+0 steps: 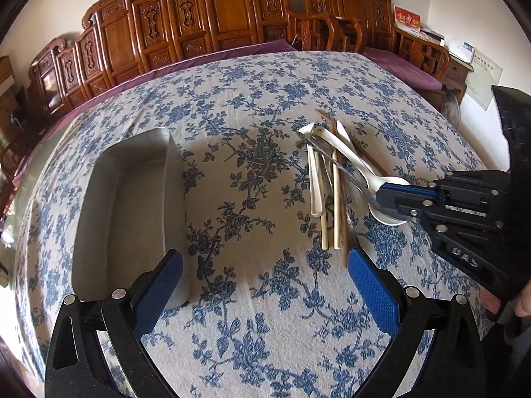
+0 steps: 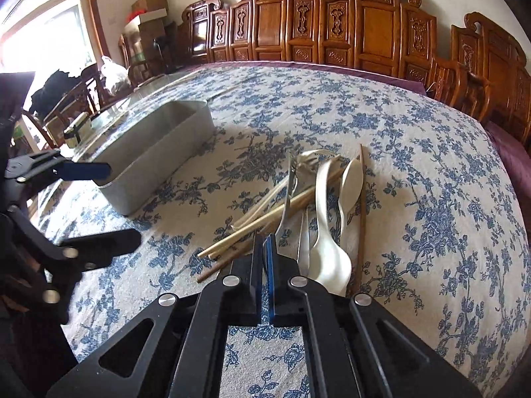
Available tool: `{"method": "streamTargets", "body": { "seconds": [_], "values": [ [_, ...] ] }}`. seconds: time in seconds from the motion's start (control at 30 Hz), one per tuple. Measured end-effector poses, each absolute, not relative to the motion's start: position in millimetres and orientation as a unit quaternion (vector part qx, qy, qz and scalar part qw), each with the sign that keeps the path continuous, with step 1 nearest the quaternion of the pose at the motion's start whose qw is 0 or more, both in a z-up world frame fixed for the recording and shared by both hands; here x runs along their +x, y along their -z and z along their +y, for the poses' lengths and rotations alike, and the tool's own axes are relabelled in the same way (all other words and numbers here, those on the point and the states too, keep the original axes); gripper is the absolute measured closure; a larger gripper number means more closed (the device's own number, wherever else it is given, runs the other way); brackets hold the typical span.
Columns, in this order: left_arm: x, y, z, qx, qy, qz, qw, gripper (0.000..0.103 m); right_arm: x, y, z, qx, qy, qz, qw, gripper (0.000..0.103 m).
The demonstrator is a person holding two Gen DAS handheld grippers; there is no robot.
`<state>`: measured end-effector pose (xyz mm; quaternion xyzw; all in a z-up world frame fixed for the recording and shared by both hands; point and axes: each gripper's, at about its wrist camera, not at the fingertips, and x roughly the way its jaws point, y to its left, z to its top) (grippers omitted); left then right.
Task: Organize utensils
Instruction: 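Grasp the white plastic fork with the left tool while the right tool holds the pile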
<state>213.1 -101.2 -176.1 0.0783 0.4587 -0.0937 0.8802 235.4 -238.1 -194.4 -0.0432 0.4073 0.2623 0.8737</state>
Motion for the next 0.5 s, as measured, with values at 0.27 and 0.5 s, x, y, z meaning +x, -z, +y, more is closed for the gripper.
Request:
{"method": "streamTargets", "body": {
  "seconds": [0.27,0.5],
  "values": [
    [244,189,-106,0.073,0.09,0.467,0.876,0.01,240,177,-259,0.005,-0.255,0.383,0.888,0.101],
    [269,199,-117,0.072,0.103,0.476,0.871,0.027,243,171,-271,0.011,-0.237,0.37,0.898,0.101]
  ]
}}
